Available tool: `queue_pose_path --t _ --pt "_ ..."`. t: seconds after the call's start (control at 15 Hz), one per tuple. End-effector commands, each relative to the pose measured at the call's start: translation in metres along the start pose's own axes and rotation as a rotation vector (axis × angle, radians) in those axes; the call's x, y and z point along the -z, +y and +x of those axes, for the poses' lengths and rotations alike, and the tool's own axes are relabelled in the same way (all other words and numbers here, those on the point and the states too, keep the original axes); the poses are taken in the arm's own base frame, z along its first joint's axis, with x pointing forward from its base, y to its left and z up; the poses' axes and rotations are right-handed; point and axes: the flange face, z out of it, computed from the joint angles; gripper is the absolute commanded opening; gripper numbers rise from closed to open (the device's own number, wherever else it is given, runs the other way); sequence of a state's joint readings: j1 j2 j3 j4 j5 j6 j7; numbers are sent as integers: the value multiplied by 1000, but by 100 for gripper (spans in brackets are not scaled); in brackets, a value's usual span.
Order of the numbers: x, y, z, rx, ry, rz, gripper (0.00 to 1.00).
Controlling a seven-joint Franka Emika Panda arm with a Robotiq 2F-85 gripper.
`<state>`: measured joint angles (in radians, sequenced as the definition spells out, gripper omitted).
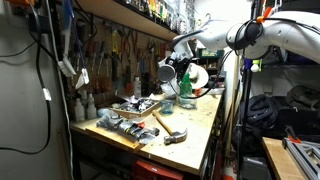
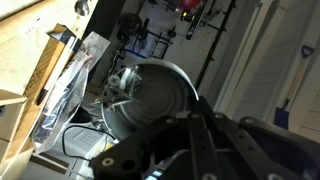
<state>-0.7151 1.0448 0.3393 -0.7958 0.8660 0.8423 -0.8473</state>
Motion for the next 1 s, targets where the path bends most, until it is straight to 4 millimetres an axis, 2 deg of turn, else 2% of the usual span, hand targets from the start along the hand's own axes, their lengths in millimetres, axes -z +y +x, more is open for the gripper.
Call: queue_pose_path --t 0.0,0.13,0.2,0.27,0.33,0.4,0.47,0.73,0.87,0.93 --pt "2 11 -7 -13 13 25 1" --pt "-6 9 -5 5 2 60 1" --pt "5 10 -5 0 16 3 1" --pt "-9 5 -5 19 -3 85 1" --pt "10 9 -7 -2 33 -1 1" --pt "7 4 -10 9 21 53 1" --pt "12 8 -9 -1 33 3 1" --pt "15 6 -9 3 42 11 1" --pt "10 6 -10 7 37 39 1" --pt "15 6 -8 4 44 8 1"
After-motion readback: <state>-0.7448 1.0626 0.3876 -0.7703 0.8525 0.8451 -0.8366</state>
